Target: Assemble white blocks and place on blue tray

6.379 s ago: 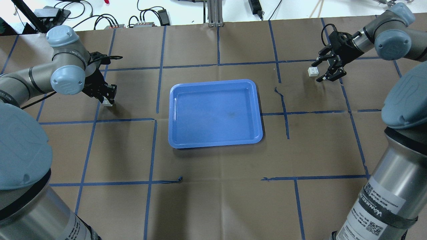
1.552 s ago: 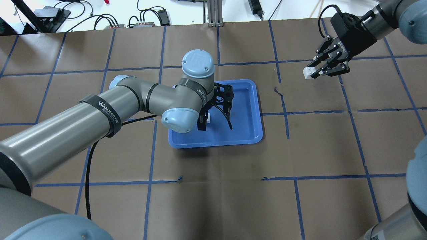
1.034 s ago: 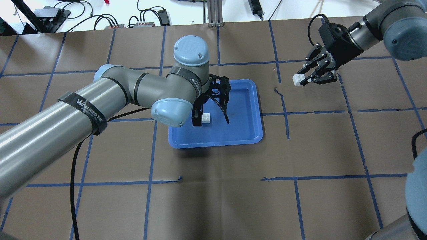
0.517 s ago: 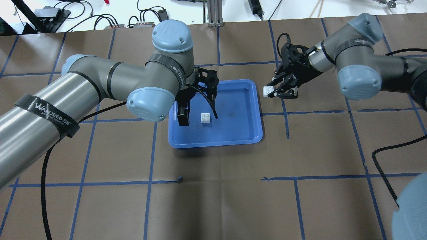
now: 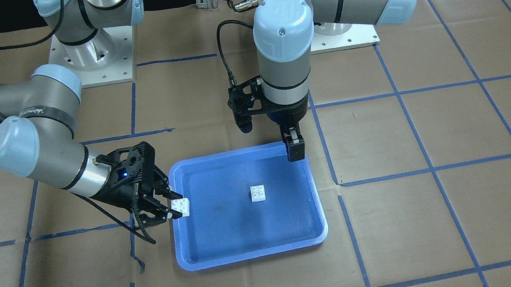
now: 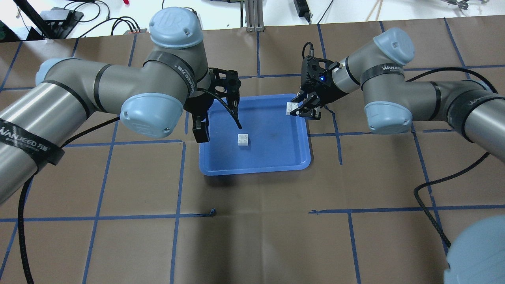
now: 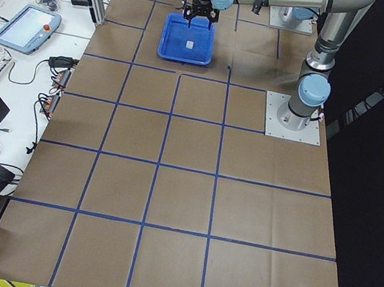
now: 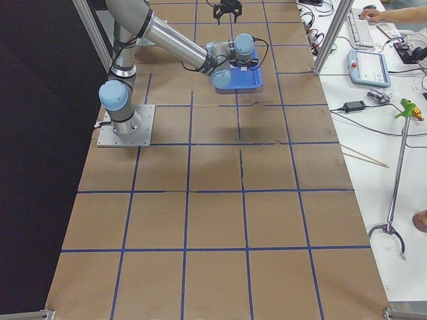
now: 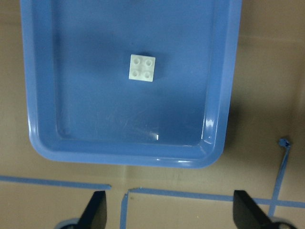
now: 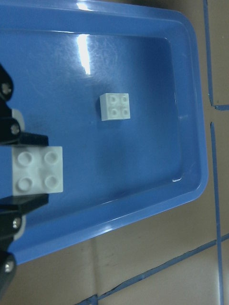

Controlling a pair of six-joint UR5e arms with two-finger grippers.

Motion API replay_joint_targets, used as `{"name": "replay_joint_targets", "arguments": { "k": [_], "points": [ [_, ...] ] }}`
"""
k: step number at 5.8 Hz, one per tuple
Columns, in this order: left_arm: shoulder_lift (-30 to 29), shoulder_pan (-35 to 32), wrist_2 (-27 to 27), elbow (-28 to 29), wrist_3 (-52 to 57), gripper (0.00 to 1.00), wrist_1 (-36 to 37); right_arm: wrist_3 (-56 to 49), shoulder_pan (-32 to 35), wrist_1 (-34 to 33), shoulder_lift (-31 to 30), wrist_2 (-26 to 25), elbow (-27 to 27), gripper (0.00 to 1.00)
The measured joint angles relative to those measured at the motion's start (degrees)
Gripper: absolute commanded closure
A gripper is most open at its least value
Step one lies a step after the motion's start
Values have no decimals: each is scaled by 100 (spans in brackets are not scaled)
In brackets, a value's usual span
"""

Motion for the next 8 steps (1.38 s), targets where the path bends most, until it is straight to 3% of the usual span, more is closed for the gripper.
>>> {"name": "replay_joint_targets", "arguments": {
  "k": [4,7,8],
  "points": [
    [562,467,223,128,-2699,13,-522,447,373,-967,572,-42,167,75],
    [811,571,311,283,-4960,13,-1164,464,610,-1190,837,-68,270,74],
    [786,659,225,494,-5593,3,-1459,468,643,-1317,855,-67,372,74]
  ]
}}
